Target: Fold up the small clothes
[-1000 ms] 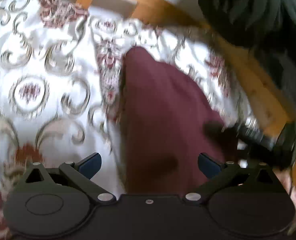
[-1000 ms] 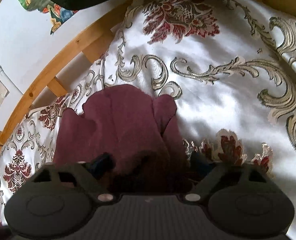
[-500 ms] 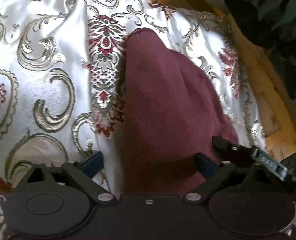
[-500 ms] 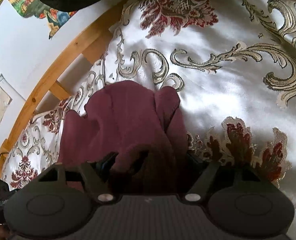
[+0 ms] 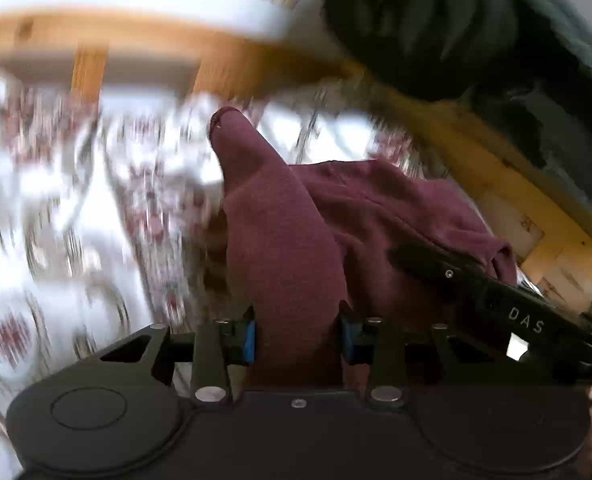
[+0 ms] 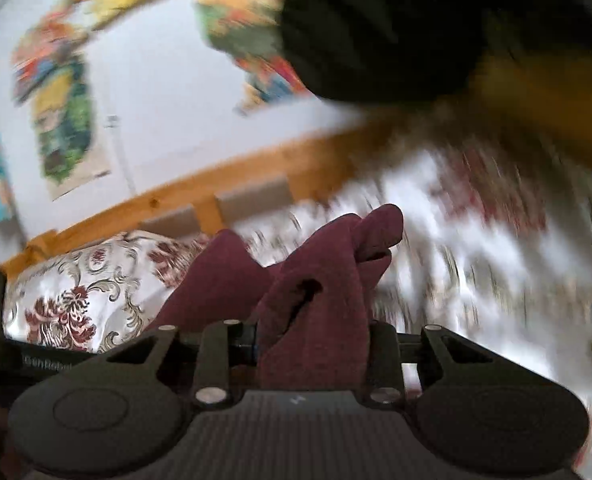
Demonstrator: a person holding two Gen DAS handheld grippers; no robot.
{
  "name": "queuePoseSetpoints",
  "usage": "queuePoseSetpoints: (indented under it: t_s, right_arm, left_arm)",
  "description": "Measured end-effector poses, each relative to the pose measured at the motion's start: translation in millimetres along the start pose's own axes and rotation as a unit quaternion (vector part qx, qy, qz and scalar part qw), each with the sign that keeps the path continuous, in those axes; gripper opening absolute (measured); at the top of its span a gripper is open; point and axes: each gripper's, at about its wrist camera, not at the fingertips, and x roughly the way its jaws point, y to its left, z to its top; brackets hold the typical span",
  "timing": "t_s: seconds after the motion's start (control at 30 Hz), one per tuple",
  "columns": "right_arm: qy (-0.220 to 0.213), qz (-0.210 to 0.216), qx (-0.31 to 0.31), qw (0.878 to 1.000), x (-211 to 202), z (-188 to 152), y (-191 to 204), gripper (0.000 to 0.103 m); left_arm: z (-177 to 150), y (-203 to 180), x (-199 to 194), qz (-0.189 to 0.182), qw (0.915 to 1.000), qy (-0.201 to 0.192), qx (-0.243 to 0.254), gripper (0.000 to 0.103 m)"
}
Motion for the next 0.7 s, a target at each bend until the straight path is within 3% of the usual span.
queuePoseSetpoints:
  t_s: [0.1,0.17,0.37,0.43,0.63,0.7]
  right_arm:
    - [-0.035,0.000,-0.039,0.999,9,10,1,0.036]
    - [-0.033,-0.011,-0.038,0.999,24,12,-8,0.036]
    - [0.066,-0.043,0.004,0.997,63,-11,-37,0.042]
    - [0.074,-0.051,0.007,0.996,65,-15,-41,0.054]
    - [0.073,-0.075,0.012,0.994,61,-15,-42,0.075]
    - [0.076,-0.082,0.015,0.994,59,-14,-44,0.080]
  left_arm:
    - [9,2,-4,0.021,0.9989,-0.040,0.008,0.040]
    - [15,8,5,0.035,0.9985,-0.043,-0.006,0.040]
    - [11,35,45,0.055,0.9961,0.017,-0.067,0.043]
    - [4,39,50,0.061,0.9953,0.017,-0.074,0.047]
    - [6,41,47,0.079,0.9917,0.034,-0.096,0.067]
    - [8,42,43,0.091,0.9890,0.040,-0.109,0.081]
